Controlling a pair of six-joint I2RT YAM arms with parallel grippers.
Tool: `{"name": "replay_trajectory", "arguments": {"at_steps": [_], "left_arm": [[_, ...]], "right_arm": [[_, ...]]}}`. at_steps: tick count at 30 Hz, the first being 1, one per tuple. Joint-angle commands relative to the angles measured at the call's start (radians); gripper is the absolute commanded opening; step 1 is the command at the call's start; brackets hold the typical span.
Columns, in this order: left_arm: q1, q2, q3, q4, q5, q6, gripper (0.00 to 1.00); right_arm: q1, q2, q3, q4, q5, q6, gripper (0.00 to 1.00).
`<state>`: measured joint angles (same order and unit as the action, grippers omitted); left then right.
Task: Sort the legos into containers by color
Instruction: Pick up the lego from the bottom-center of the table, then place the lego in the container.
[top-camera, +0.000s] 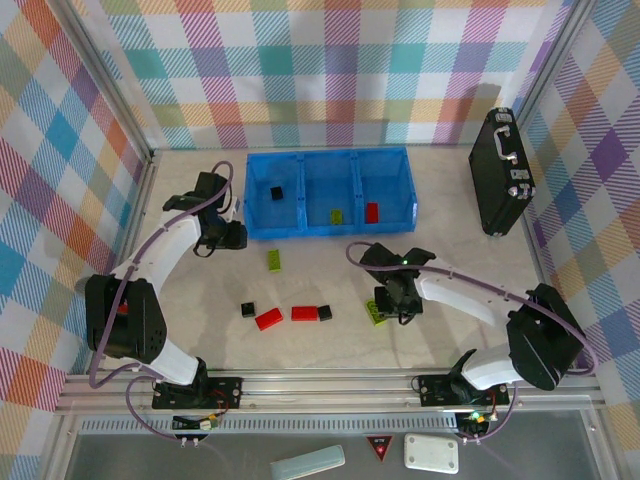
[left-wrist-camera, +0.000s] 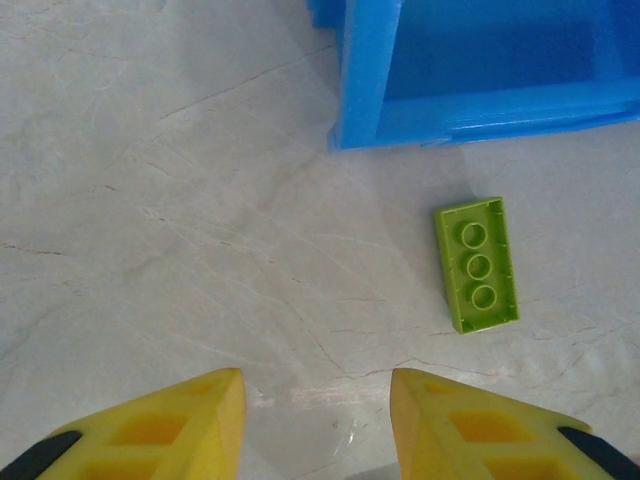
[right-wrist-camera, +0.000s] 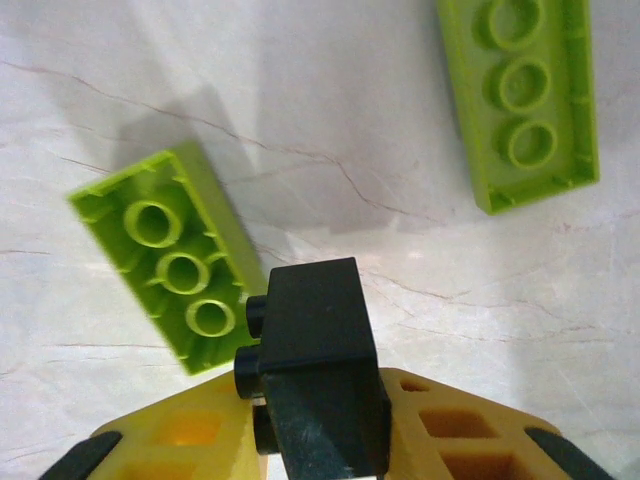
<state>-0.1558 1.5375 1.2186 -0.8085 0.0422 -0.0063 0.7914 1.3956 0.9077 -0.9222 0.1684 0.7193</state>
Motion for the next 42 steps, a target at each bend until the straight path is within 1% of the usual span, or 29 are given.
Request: {"name": "replay_trajectory", "arguments": {"at_steps": [1,10,19,29,42], "left_arm": [[0.018,-0.035,-0.012,0.011,0.021,0.010,0.43],[0.033,-0.052,-0.012,0.018,0.040,0.006,0.43],[0.041,-0.056,-0.012,0.022,0.052,0.005,0.43],[0.047,-0.056,-0.013,0.034,0.076,-0.003,0.42],[0.076,-0.066,-0.016,0.057,0.106,-0.021,0.42]], "right_arm": [[0.005,0.026,0.082,-0.038,0.014,-0.046,0.31],[0.018,0.220,0.361,-0.035,-0.003,-0.146,0.31],[0.061,0.462,0.677,-0.033,-0.036,-0.206,0.30],[0.072,0.723,1.024,-0.012,-0.068,-0.271,0.30],[0.077,0.990,1.398,0.087,-0.065,-0.371,0.30]]}}
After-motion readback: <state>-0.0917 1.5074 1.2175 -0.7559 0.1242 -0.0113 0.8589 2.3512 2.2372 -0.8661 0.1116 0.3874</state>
